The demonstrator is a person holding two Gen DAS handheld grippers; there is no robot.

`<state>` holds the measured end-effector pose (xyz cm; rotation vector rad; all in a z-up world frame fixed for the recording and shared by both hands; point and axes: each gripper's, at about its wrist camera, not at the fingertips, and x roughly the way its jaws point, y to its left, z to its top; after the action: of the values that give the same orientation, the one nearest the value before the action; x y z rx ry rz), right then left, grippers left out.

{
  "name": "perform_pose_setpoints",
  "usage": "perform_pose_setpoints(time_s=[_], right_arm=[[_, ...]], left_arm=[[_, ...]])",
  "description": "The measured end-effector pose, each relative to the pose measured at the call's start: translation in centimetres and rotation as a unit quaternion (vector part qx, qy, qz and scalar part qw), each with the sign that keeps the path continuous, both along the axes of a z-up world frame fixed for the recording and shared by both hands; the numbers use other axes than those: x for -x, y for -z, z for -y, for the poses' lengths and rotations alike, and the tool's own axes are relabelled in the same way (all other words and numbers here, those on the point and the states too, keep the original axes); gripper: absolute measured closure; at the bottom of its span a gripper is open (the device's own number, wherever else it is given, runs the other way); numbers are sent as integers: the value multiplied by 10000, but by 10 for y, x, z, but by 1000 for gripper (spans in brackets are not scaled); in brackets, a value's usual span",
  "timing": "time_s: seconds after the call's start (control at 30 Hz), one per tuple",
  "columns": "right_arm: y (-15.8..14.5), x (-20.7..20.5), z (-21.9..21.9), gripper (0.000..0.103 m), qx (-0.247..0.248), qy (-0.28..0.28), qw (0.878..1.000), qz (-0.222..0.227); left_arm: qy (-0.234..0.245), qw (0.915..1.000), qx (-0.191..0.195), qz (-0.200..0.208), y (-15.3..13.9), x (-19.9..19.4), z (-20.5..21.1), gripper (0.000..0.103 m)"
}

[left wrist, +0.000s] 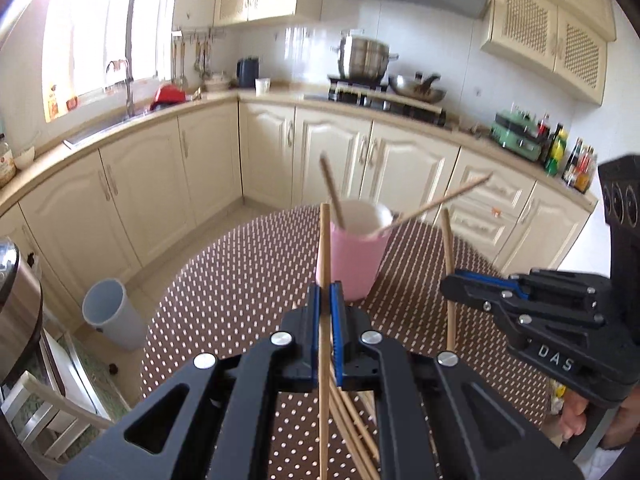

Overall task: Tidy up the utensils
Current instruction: 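Lift the chopstick in the right gripper over the pink cup while the left gripper carries its chopstick there, then drop the chopstick into the pink cup by opening the left gripper while the right gripper releases its chopstick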

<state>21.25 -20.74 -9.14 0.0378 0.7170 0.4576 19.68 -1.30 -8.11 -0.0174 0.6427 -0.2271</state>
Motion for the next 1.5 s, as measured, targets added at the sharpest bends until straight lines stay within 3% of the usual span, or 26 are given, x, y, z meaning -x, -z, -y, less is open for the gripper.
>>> perform_pose_setpoints(time_s=[0.33, 0.77, 1.0, 1.27, 1.43, 1.5], right_arm=[[-38, 22, 9, 97, -392, 273, 9949, 886], [-71, 9, 18, 97, -891, 780, 9763, 1812], [-87, -7, 13, 97, -918, 1007, 9591, 2481], [-90, -33, 21, 97, -1071, 1196, 9458, 2824], [-87, -42, 25, 97, -1122, 1326, 9382, 2993], [-86, -43, 24, 97, -1093, 1352, 9374, 3019]], left_arm=[[-42, 9970, 317, 705, -48, 11, 9, 97], [-103, 9864, 643, 1509, -90, -19, 36, 97], [-458, 9744, 934, 1994, -95, -40, 38, 97], [-754, 9623, 1122, 2360, -97, -66, 38, 97], [-806, 9604, 1021, 2464, -89, -79, 46, 97], [-744, 9637, 1015, 2356, -83, -86, 50, 97]])
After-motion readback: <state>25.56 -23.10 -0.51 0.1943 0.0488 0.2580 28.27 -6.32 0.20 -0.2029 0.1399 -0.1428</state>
